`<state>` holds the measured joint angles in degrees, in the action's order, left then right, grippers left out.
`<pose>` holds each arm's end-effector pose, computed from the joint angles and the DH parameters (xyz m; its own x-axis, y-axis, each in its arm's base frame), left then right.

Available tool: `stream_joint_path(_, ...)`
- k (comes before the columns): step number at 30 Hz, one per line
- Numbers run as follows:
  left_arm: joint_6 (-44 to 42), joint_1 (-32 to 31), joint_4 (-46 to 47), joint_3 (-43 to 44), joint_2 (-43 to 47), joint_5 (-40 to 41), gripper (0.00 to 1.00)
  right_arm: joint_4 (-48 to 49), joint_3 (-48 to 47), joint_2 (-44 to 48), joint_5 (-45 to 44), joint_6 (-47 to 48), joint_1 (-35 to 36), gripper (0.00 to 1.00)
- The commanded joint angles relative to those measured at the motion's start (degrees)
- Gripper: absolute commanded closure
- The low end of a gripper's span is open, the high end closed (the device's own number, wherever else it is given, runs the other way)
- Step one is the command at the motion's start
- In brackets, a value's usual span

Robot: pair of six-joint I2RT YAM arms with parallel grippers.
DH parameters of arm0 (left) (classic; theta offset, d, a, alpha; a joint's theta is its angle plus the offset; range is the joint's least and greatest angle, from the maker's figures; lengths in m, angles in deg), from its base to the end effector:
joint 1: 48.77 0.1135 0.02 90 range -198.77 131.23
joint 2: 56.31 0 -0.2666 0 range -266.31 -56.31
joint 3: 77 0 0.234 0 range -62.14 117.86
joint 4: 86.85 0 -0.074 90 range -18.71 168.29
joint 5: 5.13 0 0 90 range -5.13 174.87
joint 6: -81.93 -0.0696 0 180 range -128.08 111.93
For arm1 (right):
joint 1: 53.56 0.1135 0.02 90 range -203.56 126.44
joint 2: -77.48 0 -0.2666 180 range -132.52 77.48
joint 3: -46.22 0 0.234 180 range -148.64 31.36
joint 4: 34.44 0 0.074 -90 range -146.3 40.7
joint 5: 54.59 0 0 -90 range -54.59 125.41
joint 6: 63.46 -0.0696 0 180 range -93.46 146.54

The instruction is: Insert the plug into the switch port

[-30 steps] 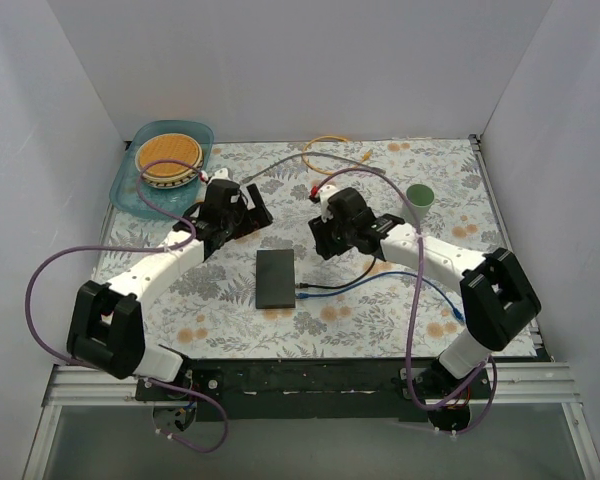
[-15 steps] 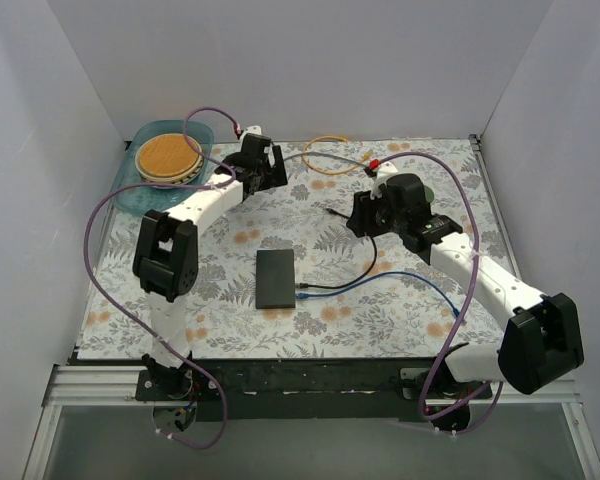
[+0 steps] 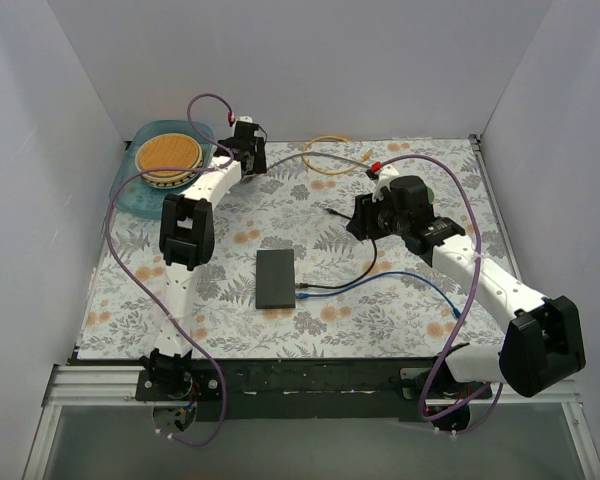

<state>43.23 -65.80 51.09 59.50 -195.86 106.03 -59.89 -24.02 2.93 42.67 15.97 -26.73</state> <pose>0.5376 -0.1384 0.1756 -0.4466 -0.6244 -0.6408 -0.5102 0.7661 -0.3909 0.2695 0.1462 0.2819 -0.5355 -0.0669 -0.8419 -0.4551 0.8626 0.2209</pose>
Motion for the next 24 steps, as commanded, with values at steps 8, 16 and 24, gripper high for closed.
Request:
stream_joint_path(8, -4.0, 2.1, 3.6, -1.8, -1.1, -7.5, 0.29, 0.5, -0.4, 0.7, 1.3, -0.2, -0.8, 0.44)
stream_joint_path(16, -3.3, 2.1, 6.3, -6.7, -0.5, -13.3, 0.33, 0.7, 0.0, 0.8, 1.3, -0.2, -0.8, 0.44)
stream_joint_path(24, -2.7, 2.1, 4.1, -6.3, -1.9, -14.1, 0.74, 0.7, 0.3, 1.5, 1.3, -0.2, -1.0, 0.44)
